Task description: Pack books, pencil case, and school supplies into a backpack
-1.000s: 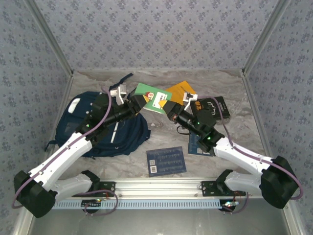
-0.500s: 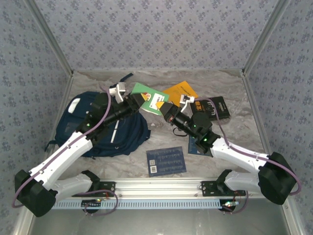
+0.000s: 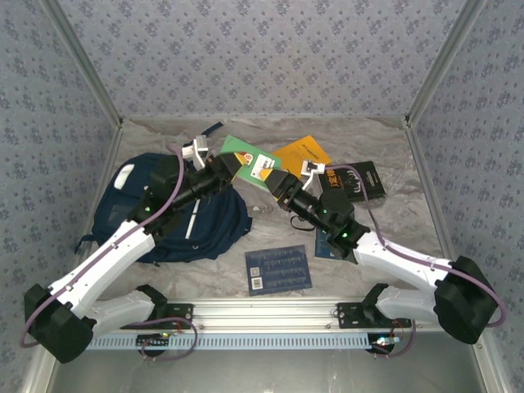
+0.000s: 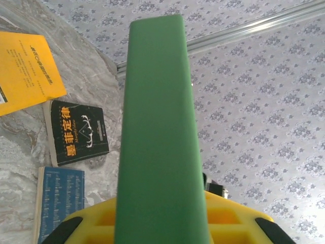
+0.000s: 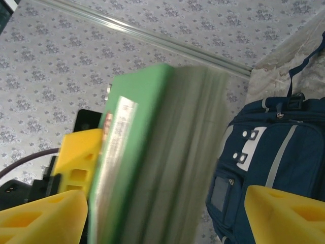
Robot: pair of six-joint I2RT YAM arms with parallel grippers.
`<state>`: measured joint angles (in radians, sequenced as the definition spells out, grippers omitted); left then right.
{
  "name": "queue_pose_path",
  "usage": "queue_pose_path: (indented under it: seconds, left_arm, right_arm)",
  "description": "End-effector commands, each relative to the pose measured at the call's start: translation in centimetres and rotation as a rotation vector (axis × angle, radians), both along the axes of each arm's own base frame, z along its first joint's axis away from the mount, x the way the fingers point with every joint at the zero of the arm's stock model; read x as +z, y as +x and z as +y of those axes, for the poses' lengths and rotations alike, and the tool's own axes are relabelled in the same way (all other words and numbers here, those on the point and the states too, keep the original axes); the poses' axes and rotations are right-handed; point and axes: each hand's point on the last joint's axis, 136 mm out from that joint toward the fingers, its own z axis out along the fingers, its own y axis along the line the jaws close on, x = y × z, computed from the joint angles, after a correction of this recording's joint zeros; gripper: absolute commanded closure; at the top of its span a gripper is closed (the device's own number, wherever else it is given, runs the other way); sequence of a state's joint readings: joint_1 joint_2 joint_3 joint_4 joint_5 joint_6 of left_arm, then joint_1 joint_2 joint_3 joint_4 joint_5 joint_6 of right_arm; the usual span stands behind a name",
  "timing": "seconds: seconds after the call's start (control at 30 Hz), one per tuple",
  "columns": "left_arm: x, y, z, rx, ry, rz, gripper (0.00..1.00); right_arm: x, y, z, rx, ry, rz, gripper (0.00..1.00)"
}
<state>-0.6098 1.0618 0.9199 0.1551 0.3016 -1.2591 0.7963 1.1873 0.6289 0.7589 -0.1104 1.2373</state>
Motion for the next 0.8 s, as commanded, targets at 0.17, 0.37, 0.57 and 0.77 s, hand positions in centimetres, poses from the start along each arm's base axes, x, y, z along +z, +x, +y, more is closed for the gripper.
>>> queue_pose_path:
  seconds: [0.17,0.37,0.57,0.77]
  left_arm:
    - [4.5,-1.5,0.6,-0.018,-0.093,-0.091,1.00]
    - [2.4,-1.9,1.2,-0.006,-0.050,-0.066,1.00]
    - [1.1,-2.3,0.9,-0.021,-0.029,-0.041,1.00]
    - [0.1,-2.4,1.1,-0.010,0.021,-0.041,1.00]
  right_arm:
    - [3.9,-0.2,1.4,0.081,0.144,-0.075,0.19]
    - [4.1,0.4,0.2,0.029,0.122,-0.085,0.32]
    - [3.8,1.0,-0.2,0.003,0.100,-0.078,0.47]
    - [4.8,1.0,0.4,0.031,0.130,-0.088,0.75]
